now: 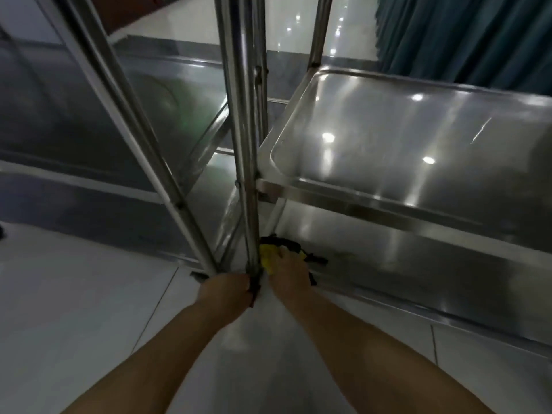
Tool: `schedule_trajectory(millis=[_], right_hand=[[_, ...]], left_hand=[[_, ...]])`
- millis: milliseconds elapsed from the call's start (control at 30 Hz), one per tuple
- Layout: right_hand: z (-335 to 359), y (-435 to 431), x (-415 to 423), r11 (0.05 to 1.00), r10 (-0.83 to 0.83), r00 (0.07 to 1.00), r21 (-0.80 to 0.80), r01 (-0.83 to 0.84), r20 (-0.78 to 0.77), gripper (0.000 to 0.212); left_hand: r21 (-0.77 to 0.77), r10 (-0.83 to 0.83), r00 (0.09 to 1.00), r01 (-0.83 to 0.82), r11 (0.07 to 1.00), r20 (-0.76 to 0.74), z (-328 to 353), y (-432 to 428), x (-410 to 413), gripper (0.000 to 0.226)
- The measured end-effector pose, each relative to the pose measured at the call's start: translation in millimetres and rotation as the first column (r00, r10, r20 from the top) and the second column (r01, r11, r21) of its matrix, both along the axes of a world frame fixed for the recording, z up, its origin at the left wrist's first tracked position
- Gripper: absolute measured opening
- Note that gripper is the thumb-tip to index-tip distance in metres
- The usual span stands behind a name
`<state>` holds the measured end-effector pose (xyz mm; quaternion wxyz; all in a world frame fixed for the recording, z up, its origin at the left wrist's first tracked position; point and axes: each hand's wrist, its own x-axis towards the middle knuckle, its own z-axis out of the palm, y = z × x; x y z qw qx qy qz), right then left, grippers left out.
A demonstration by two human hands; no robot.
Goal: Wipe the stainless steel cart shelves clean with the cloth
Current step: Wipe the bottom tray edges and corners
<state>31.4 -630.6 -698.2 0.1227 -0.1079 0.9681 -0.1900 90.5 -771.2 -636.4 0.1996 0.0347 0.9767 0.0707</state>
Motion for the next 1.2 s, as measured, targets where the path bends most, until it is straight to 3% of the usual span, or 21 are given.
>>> schedule_trajectory(millis=[133,267,400,533,633,733,933,1033,1100,1200], right_hand=[[-25,-1,-5,0.967,0.186,0.970,0.200,-0.154,-0.153,0.064],[-23,45,7,0.905,0.313,0.934,0.355,-0.237,-0.175,0.067],[-42,128,38,0.931,0.168,0.954,0.357,-0.072,-0.246,0.066],[-51,217,75,0.884,-0.057,0.949,0.426,0.191,-0.309,0.062],[-49,234,87,0.825,-0.230,0.920,0.438,0.357,-0.317,0.062],[-48,204,78,0.825,-0.273,0.886,0.383,0.416,-0.375,0.058],[-38,61,24,0.958,0.010,0.938,0.273,0.091,-0.347,0.048],[-36,8,-14,0.980,0.143,0.963,0.166,-0.106,-0.229,0.048],[-40,-3,-29,0.978,0.159,0.980,0.153,-0.140,-0.123,0.057],[-42,16,-29,0.987,0.145,0.971,0.092,-0.130,-0.188,0.072]], left_hand=[[-0.053,-0.032,0.996,0.027,0.998,-0.079,-19,-3,-8,0.031],[0.006,-0.106,0.973,0.109,0.994,-0.206,-29,12,-11,0.029],[-0.025,-0.185,0.952,0.185,0.982,-0.245,-41,35,-16,0.027],[-0.053,-0.245,0.945,0.240,0.969,-0.214,-51,46,-24,0.029],[0.002,-0.206,0.950,0.212,0.977,-0.235,-52,45,-21,0.028],[0.051,-0.149,0.954,0.167,0.985,-0.262,-55,34,-18,0.025],[0.024,-0.071,0.971,0.078,0.997,-0.227,-56,9,-14,0.028],[-0.029,-0.079,0.974,0.075,0.997,-0.212,-57,3,-11,0.031],[-0.037,-0.084,0.970,0.078,0.996,-0.226,-59,4,-11,0.030],[0.001,-0.099,0.943,0.105,0.994,-0.319,-66,12,-15,0.026]])
